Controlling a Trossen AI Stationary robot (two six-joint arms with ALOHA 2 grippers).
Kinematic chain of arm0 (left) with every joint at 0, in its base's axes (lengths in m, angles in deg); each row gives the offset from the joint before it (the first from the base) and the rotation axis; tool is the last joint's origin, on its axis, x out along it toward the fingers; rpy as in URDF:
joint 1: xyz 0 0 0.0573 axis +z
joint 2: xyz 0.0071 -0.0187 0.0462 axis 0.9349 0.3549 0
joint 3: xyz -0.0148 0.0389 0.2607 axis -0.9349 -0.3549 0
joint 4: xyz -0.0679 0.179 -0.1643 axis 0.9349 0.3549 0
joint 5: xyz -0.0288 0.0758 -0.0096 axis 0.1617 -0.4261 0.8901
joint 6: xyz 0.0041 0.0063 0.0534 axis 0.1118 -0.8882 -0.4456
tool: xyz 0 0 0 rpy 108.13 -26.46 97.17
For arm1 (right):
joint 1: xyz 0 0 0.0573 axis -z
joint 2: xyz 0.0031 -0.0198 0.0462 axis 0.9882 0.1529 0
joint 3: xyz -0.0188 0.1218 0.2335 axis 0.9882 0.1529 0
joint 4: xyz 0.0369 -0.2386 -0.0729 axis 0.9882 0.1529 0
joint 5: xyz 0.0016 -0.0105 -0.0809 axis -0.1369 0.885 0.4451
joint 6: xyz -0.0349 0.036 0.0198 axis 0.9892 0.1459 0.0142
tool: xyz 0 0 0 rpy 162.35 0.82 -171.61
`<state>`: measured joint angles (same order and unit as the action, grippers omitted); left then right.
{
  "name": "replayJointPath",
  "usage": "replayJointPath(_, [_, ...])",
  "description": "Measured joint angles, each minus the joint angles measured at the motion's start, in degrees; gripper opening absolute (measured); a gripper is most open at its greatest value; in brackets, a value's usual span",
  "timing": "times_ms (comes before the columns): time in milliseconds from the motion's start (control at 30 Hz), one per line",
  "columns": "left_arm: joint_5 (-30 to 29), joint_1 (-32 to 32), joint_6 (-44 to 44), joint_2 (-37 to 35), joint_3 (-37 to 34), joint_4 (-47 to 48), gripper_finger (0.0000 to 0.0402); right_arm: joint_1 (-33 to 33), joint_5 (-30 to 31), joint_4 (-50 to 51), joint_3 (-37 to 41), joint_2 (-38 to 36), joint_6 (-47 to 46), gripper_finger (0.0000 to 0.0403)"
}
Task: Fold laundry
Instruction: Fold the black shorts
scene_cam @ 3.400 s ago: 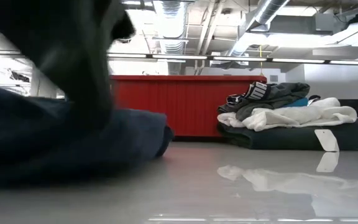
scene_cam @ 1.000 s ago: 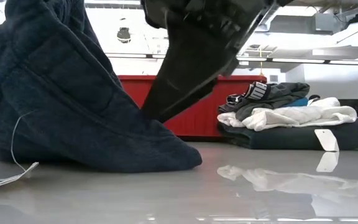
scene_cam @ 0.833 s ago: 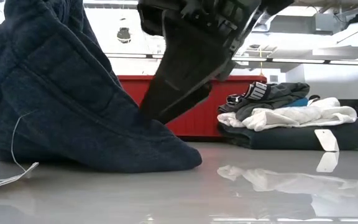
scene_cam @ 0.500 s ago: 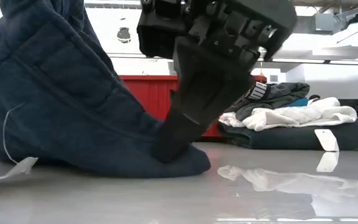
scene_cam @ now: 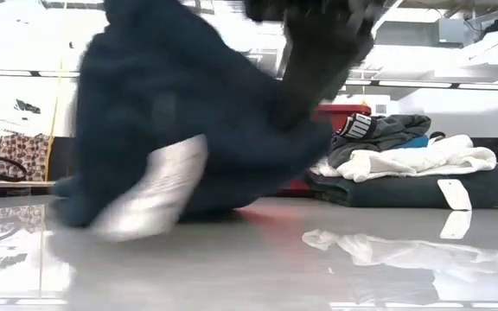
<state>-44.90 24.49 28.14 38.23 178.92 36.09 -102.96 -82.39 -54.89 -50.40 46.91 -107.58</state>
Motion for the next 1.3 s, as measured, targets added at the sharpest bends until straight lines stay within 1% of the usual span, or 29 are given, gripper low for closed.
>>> replayJointPath(200, [-4.2,7.2,-7.0,-1.7,0.0,0.0,0.0,3.1,10.1,9.8,-0.1,-10.8,-0.6,0.0033])
replayJointPath(267, [-4.9,10.4,-11.3,-2.7,0.0,0.0,0.0,5.1,12.9,11.9,-0.1,-13.2,-0.7,0.0033])
replayJointPath(367, [-6.6,15.6,-20.0,-4.9,0.0,-0.1,0.0,8.9,16.7,15.2,-0.1,-15.8,0.3,0.0033])
replayJointPath(500, [-10.0,22.9,-31.0,-9.5,0.0,-0.1,0.0,15.1,19.4,17.1,-0.1,-18.5,3.5,0.0033])
replayJointPath(567, [-12.7,26.3,-35.9,-11.5,0.0,0.0,0.0,18.0,21.1,17.0,-0.1,-19.7,5.5,0.0033])
replayJointPath(667, [-18.0,30.2,-45.6,-13.7,0.0,-0.6,0.0,21.9,22.8,16.4,-0.3,-21.1,8.7,0.0033])
replayJointPath(733, [-21.6,32.5,-49.8,-14.4,0.0,-0.8,0.0,24.0,23.6,16.0,-0.9,-21.5,11.0,0.0033])
replayJointPath(800, [-23.4,34.8,-51.9,-14.6,0.0,-0.7,0.0,25.7,24.0,15.2,-1.3,-21.8,13.0,0.0033])
replayJointPath(867, [-23.3,37.0,-51.7,-14.6,0.0,-0.4,0.0,26.9,23.9,14.9,-1.6,-21.8,13.2,0.0033])
replayJointPath(933, [-21.7,38.3,-49.2,-14.5,-0.2,-0.2,0.0,27.0,23.6,15.2,-1.6,-21.8,12.9,0.0033])
replayJointPath(1033, [-19.6,38.0,-44.1,-14.3,-2.8,-0.1,0.0,25.3,23.4,15.2,-1.1,-21.7,12.3,0.0033])
replayJointPath(1167, [-14.4,34.5,-37.9,-14.3,-9.3,-0.1,0.0,21.3,21.7,15.5,1.5,-21.6,8.0,0.0033])
replayJointPath(1300, [-9.5,27.7,-27.0,-14.2,-15.5,-0.3,0.0,15.2,21.6,15.3,5.5,-21.6,2.1,0.0033])
